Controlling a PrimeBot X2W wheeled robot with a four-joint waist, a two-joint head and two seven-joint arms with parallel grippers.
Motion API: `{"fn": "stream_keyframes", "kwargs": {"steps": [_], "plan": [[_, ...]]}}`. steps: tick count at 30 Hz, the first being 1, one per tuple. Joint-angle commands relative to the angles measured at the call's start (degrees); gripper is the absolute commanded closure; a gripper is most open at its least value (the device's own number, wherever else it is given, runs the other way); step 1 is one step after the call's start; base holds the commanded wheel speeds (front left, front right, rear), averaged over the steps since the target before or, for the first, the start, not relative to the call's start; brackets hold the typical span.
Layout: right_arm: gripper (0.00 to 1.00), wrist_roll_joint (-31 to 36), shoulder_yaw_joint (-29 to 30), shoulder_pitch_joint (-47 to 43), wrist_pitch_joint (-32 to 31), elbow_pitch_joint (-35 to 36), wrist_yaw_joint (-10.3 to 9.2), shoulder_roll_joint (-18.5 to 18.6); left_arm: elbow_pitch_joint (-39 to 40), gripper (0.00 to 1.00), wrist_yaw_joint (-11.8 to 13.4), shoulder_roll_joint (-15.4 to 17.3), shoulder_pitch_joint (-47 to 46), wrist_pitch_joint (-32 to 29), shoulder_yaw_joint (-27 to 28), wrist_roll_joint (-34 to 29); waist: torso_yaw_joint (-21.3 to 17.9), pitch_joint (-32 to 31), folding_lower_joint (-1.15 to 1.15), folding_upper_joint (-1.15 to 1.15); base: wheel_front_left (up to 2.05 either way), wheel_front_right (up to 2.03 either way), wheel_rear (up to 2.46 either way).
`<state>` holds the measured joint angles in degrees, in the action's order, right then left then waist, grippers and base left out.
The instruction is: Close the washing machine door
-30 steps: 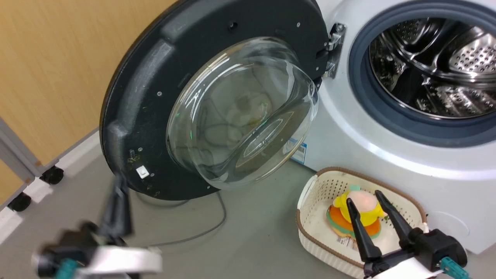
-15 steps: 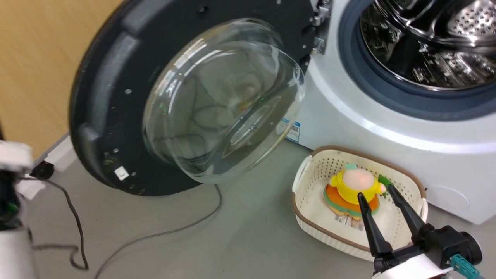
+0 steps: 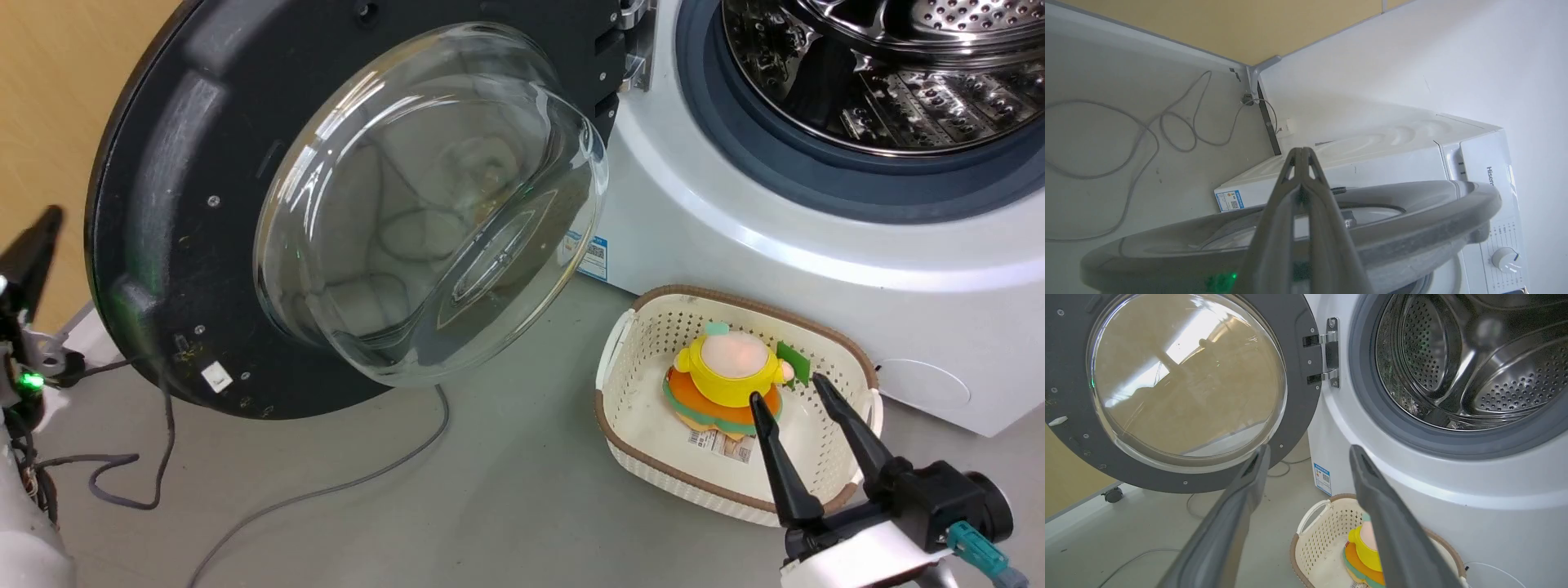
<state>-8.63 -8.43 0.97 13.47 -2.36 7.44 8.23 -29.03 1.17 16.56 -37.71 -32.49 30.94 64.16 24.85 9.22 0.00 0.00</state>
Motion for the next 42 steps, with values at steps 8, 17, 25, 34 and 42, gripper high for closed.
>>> {"fn": "stream_keyframes", "kwargs": {"steps": [8, 17, 25, 34, 42], "plan": [[0.0, -0.1, 0.5, 0.8, 0.5, -1.1, 0.05, -0.4, 3.5, 1.0, -2.3, -0.7, 3.3, -12.1, -3.2, 3.9, -0.4, -1.3, 0.0, 0.0, 0.0, 0.0, 0.0], [0.0, 0.0, 2.4, -0.1, 1.1, -2.3, 0.05, -1.8, 13.2, 1.0, -3.1, -4.2, 11.8, -25.1, -7.3, 8.7, -1.4, -4.2, 0.0, 0.0, 0.0, 0.0, 0.0], [0.0, 0.0, 3.7, -1.0, 1.4, -2.6, 0.05, -2.6, 25.5, 1.0, 0.3, -10.0, 21.3, -30.8, -11.2, 10.8, -4.1, -5.9, 0.0, 0.0, 0.0, 0.0, 0.0], [0.0, 0.4, 3.8, -1.3, 1.5, -2.5, 0.05, -2.7, 35.4, 1.0, 3.5, -13.5, 29.5, -30.3, -20.4, 14.7, -10.2, -6.1, 0.0, 0.0, 0.0, 0.0, 0.0], [0.0, 0.4, 3.7, -0.8, 1.5, -2.3, 0.05, -2.3, 37.1, 1.0, 3.3, -13.7, 32.6, -18.5, -33.3, 22.7, -18.5, -4.5, 0.0, 0.0, 0.0, 0.0, 0.0]]}}
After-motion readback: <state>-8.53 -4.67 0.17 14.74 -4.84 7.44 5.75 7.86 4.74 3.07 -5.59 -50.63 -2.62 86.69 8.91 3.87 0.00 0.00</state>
